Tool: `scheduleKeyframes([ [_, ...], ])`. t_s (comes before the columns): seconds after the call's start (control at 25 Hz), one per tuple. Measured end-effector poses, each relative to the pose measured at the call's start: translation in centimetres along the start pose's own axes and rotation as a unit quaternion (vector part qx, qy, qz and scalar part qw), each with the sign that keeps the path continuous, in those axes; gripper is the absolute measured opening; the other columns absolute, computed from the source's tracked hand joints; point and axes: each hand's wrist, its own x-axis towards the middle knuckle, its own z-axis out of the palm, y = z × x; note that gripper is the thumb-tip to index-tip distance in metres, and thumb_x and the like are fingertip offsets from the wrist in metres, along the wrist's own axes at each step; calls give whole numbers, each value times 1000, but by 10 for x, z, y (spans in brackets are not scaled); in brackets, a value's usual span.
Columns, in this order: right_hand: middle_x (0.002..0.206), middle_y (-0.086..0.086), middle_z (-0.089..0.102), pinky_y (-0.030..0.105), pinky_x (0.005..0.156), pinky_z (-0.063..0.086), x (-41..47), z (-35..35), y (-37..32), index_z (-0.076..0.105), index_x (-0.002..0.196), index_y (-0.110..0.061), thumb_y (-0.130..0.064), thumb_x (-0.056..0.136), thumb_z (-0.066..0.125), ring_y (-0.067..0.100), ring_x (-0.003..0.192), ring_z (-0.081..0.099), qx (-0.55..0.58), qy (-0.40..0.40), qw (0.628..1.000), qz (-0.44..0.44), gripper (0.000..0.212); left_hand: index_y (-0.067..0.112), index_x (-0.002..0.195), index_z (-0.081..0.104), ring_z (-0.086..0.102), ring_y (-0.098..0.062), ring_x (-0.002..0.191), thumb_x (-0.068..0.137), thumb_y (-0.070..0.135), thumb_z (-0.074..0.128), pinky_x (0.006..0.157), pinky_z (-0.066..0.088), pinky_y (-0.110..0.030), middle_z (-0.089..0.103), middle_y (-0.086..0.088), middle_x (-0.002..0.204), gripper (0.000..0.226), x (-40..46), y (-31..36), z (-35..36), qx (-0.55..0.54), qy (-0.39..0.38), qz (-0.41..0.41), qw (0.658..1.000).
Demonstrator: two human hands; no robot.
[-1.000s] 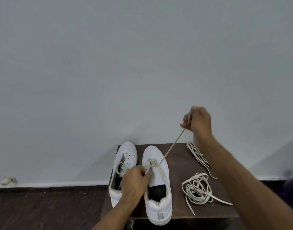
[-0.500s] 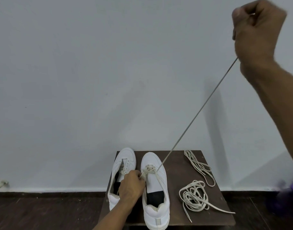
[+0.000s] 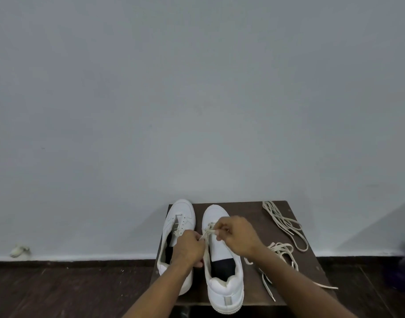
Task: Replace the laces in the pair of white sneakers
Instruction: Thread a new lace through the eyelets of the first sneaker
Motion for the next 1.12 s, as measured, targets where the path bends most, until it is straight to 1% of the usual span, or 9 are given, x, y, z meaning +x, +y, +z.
scheduleKeyframes([
  [0.2, 90, -2, 72, 32, 75, 53, -6, 40, -2, 71, 96, -25, -30, 91, 55, 20, 87, 65, -79, 6, 997, 23, 18, 10, 91, 63, 71, -20, 64, 90, 11, 51, 57, 61, -32, 71, -9, 87, 12, 3, -4, -2, -62, -19, -40, 997],
  [0.4, 95, 0, 71, 30, 77, 50, -4, 43, -3, 70, 101, -25, -34, 90, 53, 24, 92, 64, -95, 38, 994, 39, 22, 12, 78, 59, 65, -16, 58, 90, 12, 56, 54, 59, -29, 69, -8, 80, 12, 2, -3, -2, -83, -12, -38, 996],
  [0.56, 99, 2, 69, 30, 76, 46, -3, 42, -8, 69, 100, -25, -33, 92, 49, 25, 94, 63, -151, 37, 988, 21, 23, 10, 91, 66, 68, -21, 58, 90, 14, 52, 61, 62, -35, 72, -10, 79, 15, -1, -4, -1, -42, -11, 3, 999],
  [0.72, 103, 9, 66, 31, 71, 40, 3, 36, -17, 66, 100, -17, -25, 92, 45, 32, 95, 61, -230, 15, 973, 0, 24, 16, 80, 69, 70, -24, 64, 79, 19, 42, 62, 60, -43, 71, -6, 69, 26, -3, -3, 0, 37, 2, 69, 997],
  [0.8, 100, 7, 67, 30, 71, 42, 4, 36, -18, 68, 92, -20, -24, 91, 47, 30, 94, 62, -194, 6, 981, 21, 21, 16, 87, 69, 71, -25, 63, 88, 13, 39, 57, 60, -34, 71, -8, 72, 30, -1, -2, 0, -13, 2, 48, 999],
  [0.88, 91, 2, 70, 29, 72, 50, 6, 38, -10, 66, 76, -26, -22, 86, 52, 26, 88, 65, -93, -11, 993, 71, 18, 16, 94, 67, 71, -22, 60, 96, 11, 41, 51, 57, -27, 72, -9, 75, 27, 0, 1, -2, -53, -9, 26, 998],
  [0.96, 83, 2, 72, 37, 75, 56, 5, 39, -1, 57, 67, -29, -15, 82, 54, 25, 79, 68, 6, -33, 994, 103, 20, 15, 91, 65, 71, -20, 58, 97, 13, 47, 50, 57, -26, 73, -8, 75, 19, 6, 2, -3, -44, -24, 29, 998],
  [1.04, 87, 3, 71, 41, 76, 56, -1, 37, -1, 54, 77, -32, -14, 83, 55, 25, 79, 68, 61, -26, 993, 94, 19, 16, 87, 62, 71, -19, 57, 96, 16, 50, 54, 59, -29, 73, -6, 73, 16, 9, 4, -2, -11, -35, 43, 998],
  [1.12, 100, -4, 66, 36, 79, 54, -14, 38, -3, 58, 94, -26, -17, 86, 53, 17, 87, 65, 48, 38, 998, 33, 13, 19, 85, 60, 70, -19, 64, 92, 19, 48, 63, 59, -34, 71, 0, 75, 14, 10, 4, -3, 102, 14, 104, 989],
])
